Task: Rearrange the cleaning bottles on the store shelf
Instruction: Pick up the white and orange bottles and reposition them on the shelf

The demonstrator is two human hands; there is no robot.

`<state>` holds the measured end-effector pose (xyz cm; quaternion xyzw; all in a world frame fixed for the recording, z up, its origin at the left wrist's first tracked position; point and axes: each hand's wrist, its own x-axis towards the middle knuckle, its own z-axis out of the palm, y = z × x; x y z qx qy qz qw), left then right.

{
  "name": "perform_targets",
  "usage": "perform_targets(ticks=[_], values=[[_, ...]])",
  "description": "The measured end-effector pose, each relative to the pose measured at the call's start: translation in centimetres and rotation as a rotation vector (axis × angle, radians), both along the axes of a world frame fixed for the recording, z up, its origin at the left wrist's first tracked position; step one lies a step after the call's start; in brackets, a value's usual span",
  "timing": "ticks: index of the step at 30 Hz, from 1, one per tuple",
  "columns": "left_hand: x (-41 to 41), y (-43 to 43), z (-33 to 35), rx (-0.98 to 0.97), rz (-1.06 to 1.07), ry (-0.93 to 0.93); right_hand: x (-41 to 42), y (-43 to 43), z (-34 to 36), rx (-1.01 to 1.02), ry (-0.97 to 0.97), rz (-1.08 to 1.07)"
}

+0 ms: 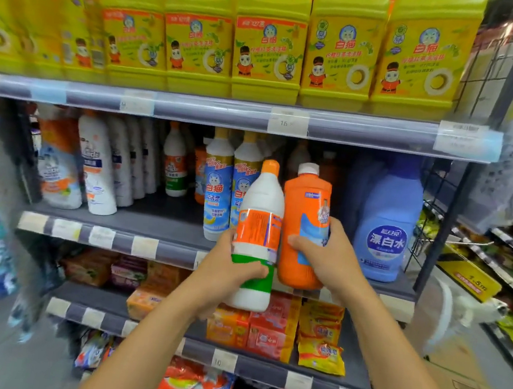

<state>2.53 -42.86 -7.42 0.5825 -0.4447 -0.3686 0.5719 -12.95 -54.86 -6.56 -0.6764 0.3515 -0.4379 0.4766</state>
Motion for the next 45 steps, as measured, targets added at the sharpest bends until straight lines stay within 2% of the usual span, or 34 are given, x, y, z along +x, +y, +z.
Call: perform_targets(ticks=[5,10,19,30,36,41,45], values=[[2.7,4.8,-2.7,0.012,0.111,0.005,3.2,4.9,-1.6,-0.014,0.010,0.066],[9.3,7.0,-3.5,0.021,0.290,-0.038,9.6,7.6,-2.4,-0.008,0.029,0.151],[21.1,6.0,-2.3,0.020,0.342,-0.079,21.5,8.1,-2.1,0.039,0.006,0.097],[29.4,-1.7,-0.8,-0.038,0.262,-0.126,29.6,4.1,-1.0,-0.025,0.050,-0.154],[32.5,-6.8,-2.0,-0.019,0.293,-0.199,33.1,0.2,-2.0,-0.076,0.121,-0.316],[33.9,-10.8,-3.3,-0.063,0.353,-0.182,35.7,-3.2,-3.2,-0.120,0.140,-0.467],[35.1,-13.3,-3.5,-0.082,0.382,-0.214,36.9,-5.7,-2.9,-0.100,0.195,-0.504]])
